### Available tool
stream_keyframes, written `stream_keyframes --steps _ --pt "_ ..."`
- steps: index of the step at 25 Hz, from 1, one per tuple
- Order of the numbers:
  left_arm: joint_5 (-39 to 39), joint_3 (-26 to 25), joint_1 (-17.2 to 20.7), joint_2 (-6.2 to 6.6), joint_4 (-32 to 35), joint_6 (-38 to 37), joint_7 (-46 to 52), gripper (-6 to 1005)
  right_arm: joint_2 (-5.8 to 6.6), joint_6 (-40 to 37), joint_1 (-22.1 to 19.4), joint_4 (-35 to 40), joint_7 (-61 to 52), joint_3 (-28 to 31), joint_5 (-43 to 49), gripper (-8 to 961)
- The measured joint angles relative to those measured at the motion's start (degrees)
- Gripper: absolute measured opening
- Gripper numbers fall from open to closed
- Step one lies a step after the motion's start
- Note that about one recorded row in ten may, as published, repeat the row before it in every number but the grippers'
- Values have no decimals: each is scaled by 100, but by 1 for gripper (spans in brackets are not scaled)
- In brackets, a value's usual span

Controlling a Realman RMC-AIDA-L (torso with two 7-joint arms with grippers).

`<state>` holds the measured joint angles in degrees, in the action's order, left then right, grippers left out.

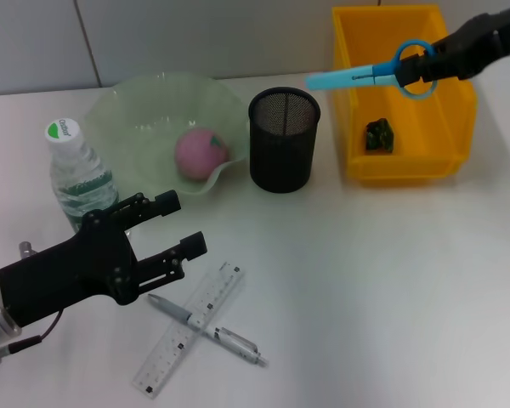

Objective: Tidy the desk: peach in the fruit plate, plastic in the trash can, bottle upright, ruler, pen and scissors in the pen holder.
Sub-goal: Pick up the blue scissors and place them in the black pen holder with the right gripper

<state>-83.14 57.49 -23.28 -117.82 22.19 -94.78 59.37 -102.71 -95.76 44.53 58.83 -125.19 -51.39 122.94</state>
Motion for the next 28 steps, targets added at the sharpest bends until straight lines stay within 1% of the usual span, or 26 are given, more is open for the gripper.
stream_keyframes --steps 1,2,3,4,5,6,7,8,11,12,13,14,15,16,17,18,20,21,22,23,26,27,28 --pt "0 0 0 0 0 0 0 725 0 -6 152 2 -83 0 259 123" --pt "-1 2 -1 -12 2 65 -12 725 -7 -8 497 -13 -253 0 851 123" --pt "-1 2 -1 -12 2 65 -12 725 -7 -8 497 -13 -253 0 851 124" --pt "-1 3 -1 -15 1 85 -13 725 -15 -8 630 -33 -297 1 1073 125" --pt "-1 4 -1 -18 -2 97 -15 725 -48 -9 889 -75 -351 3 1414 126" --pt "-1 4 -1 -18 -2 97 -15 725 -76 -10 1011 -92 -369 3 1543 126" --pt "-1 4 -1 -20 -14 116 -21 725 -116 -10 1113 -95 -381 -1 1651 127" --pt "-1 6 -1 -27 -37 160 -47 724 -116 -10 1113 -95 -381 -1 1651 128" --pt "-1 7 4 -37 -50 194 -62 724 -266 7 1368 -120 -397 -15 2032 130" --pt "0 7 9 -42 -51 205 -64 724 -410 68 1535 -174 -416 -19 2387 131" --pt "11 8 23 -59 -55 238 -66 724 -410 68 1535 -174 -416 -19 2387 132" --pt "19 8 28 -62 -57 246 -66 724 -543 171 1691 -259 -443 -19 2722 133" --pt "29 11 29 -66 -58 252 -66 724 -543 171 1691 -259 -443 -19 2722 133" --pt "29 11 29 -66 -58 252 -66 724 -608 249 1778 -334 -461 -19 2892 134" --pt "31 13 31 -68 -64 256 -67 724 -704 376 1914 -485 -478 -18 3109 135" --pt "36 14 32 -71 -95 258 -77 724 -704 376 1914 -485 -478 -18 3109 136" --pt "41 6 34 -72 -144 259 -123 724 -784 538 2046 -687 -483 -44 3275 137" --pt "41 6 34 -72 -144 259 -123 724 -853 716 2133 -850 -501 -136 3363 138" --pt "46 8 34 -74 -178 259 -151 724 -889 818 2179 -944 -522 -224 3383 139" --pt "46 11 34 -74 -187 259 -153 724 -889 818 2179 -944 -522 -224 3383 140" --pt "42 15 37 -74 -204 259 -158 724 -956 1127 2280 -1213 -650 -538 3401 142" --pt "41 17 52 -73 -205 259 -159 724 -1000 1347 2321 -1344 -769 -738 3409 143" --pt "41 17 52 -73 -205 259 -159 724 -1000 1347 2321 -1344 -769 -738 3409 143"
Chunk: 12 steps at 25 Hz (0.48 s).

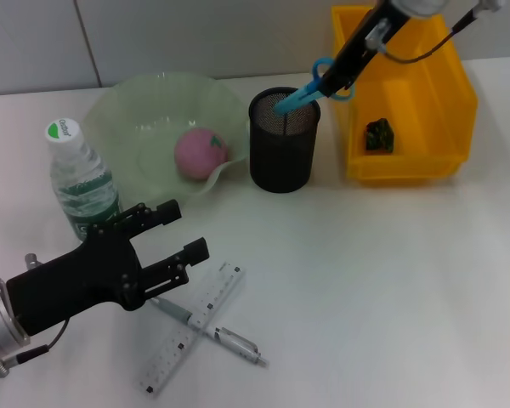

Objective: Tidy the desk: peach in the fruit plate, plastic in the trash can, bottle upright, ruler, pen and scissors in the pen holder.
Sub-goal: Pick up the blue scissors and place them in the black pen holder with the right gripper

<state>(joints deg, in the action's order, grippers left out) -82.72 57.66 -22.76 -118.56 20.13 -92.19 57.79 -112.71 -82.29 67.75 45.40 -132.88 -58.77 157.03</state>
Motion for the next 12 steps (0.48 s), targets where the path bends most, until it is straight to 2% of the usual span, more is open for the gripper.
stream_keyframes --steps 4,12 --pt "-7 13 17 8 -1 -5 0 724 -112 423 126 -385 -152 -138 53 146" --pt "-25 24 47 9 -1 -26 0 724 -269 780 128 -495 -353 -147 116 153"
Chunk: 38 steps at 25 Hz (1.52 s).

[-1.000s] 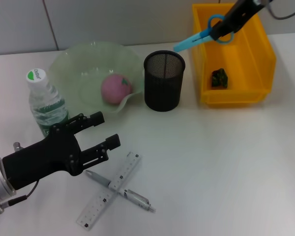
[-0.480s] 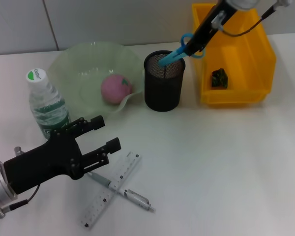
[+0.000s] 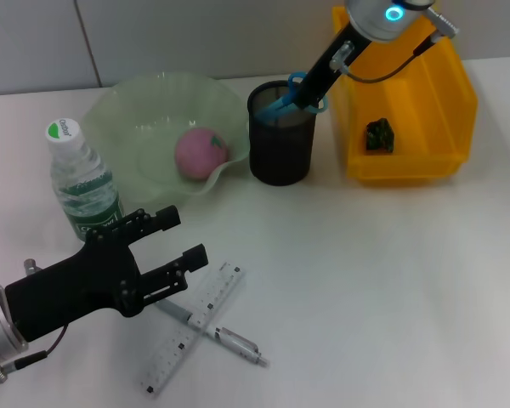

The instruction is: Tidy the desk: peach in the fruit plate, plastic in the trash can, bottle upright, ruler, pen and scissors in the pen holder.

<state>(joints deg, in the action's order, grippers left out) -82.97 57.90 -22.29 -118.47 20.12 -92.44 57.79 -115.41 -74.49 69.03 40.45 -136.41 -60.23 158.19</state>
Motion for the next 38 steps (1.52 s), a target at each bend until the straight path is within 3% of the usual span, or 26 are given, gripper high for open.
stream_keyframes --steps 7,15,18,21,22,23,26,27,28,29,30,32,33,36,37,38 --pt "-8 -27 23 17 0 -19 2 724 -114 9 -54 53 -178 -6 104 158" --pt "-7 -34 23 17 11 -22 4 724 -136 -43 -165 267 -218 -5 108 401" --pt "-5 -35 23 17 21 -27 7 724 -220 -221 -401 770 -224 21 74 463" --pt "-8 -35 18 22 32 -28 11 723 -369 -388 -812 1609 -231 22 -34 526" --pt "-8 -29 5 24 36 -29 18 723 -399 -451 -1213 2191 -235 -52 -434 547" --pt "-8 -29 5 24 36 -29 18 723 -399 -451 -1213 2191 -235 -52 -434 567" --pt "-9 -17 -7 30 57 -29 40 723 -364 -495 -1748 2688 -171 -91 -1254 613" --pt "-11 -4 -20 33 61 -32 52 723 -356 -488 -2241 3067 24 -73 -1883 616" --pt "-11 -4 -20 33 61 -32 52 723 -356 -488 -2241 3067 24 -73 -1883 620" --pt "-12 1 -30 34 62 -35 59 723 -355 -480 -2651 3313 280 -44 -2429 624" --pt "-15 5 -36 34 62 -35 64 723 -355 -480 -2651 3313 280 -44 -2429 624" --pt "-18 9 -41 38 63 -37 62 723 -356 -469 -3399 3546 890 -10 -3635 625" --pt "-18 9 -41 38 63 -37 62 723 -356 -469 -3399 3546 890 -10 -3635 625" --pt "-19 11 -26 43 68 -38 51 723 -357 -536 -4114 3548 1753 9 -4871 624" --pt "-18 11 -22 45 72 -38 49 723 -357 -634 -4575 3367 2331 22 -5549 624" --pt "-18 11 -22 45 72 -38 49 723 -357 -634 -4575 3367 2331 22 -5549 627"
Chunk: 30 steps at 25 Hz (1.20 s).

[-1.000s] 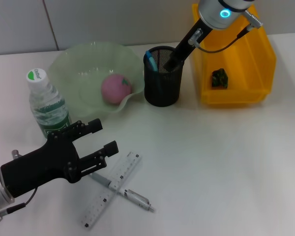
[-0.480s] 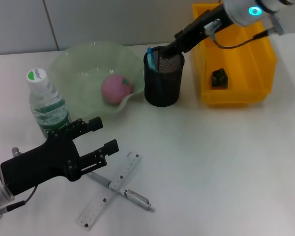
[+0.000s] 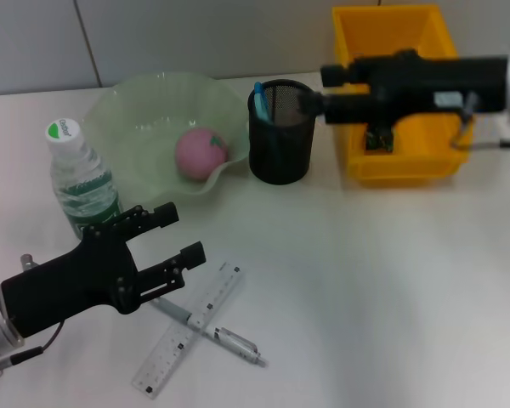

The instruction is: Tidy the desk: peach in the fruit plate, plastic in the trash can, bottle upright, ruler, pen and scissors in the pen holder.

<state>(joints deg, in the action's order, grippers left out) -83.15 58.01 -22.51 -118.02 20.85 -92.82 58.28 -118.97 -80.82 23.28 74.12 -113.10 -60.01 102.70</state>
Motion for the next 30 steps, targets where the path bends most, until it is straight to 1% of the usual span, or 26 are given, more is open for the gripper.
stream_keyframes --steps 1,2,3,4,7,8,9,12,14,16,18,19,20,22,23,24,25,26,27,30 --pt "-3 0 -2 2 0 0 5 723 0 -169 -282 -367 440 55 -449 630" --pt "-12 0 -8 3 3 0 13 723 0 -169 -282 -367 440 55 -449 633" --pt "-34 0 -12 4 16 1 30 723 2 -287 -358 -618 628 126 -569 636" --pt "-101 0 -18 4 60 20 70 723 7 -596 -413 -1160 954 341 -678 639" --pt "-271 1 -44 -6 134 77 201 723 19 -1342 -398 -2118 1749 768 -709 648" --pt "-271 1 -44 -6 134 77 201 723 19 -1342 -398 -2118 1749 768 -709 652" --pt "-366 -1 -73 -7 154 115 281 723 27 -1552 -390 -2356 1983 868 -706 655" --pt "-472 -2 -88 -6 214 157 380 723 97 -1736 -431 -2914 2353 1010 -672 664" --pt "-666 -2 -95 -14 436 206 590 723 149 -1714 -533 -3177 2676 1032 -578 670" --pt "-760 -2 -97 -18 533 223 697 723 159 -1705 -566 -3228 2817 1049 -501 676" --pt "-940 -1 -99 -26 738 248 911 723 168 -1692 -617 -3309 3060 1083 -358 716" --pt "-1139 0 -98 -31 968 269 1157 723 180 -1662 -656 -3399 3297 1098 -248 735" --pt "-1139 0 -98 -31 968 269 1157 723 180 -1662 -656 -3399 3297 1098 -248 755" --pt "-1360 0 -98 -35 1227 278 1451 723 194 -1645 -664 -3453 3443 1105 -141 795" --pt "-1445 0 -98 -36 1357 279 1591 723 197 -1641 -665 -3469 3520 1118 -80 795" --pt "-1707 25 -105 -41 1680 280 1967 723 202 -1621 -667 -3479 3681 1143 13 794" --pt "-1707 25 -105 -41 1680 280 1967 723 202 -1621 -667 -3479 3681 1143 13 794" --pt "-1920 125 -133 -48 1987 281 2358 723 202 -1595 -678 -3484 3772 1149 41 793" --pt "-1920 125 -133 -48 1987 281 2358 723 199 -1555 -694 -3487 3871 1152 54 793" --pt "-2072 463 -164 -51 2506 282 2945 723 176 -1413 -721 -3491 4058 1151 58 792"
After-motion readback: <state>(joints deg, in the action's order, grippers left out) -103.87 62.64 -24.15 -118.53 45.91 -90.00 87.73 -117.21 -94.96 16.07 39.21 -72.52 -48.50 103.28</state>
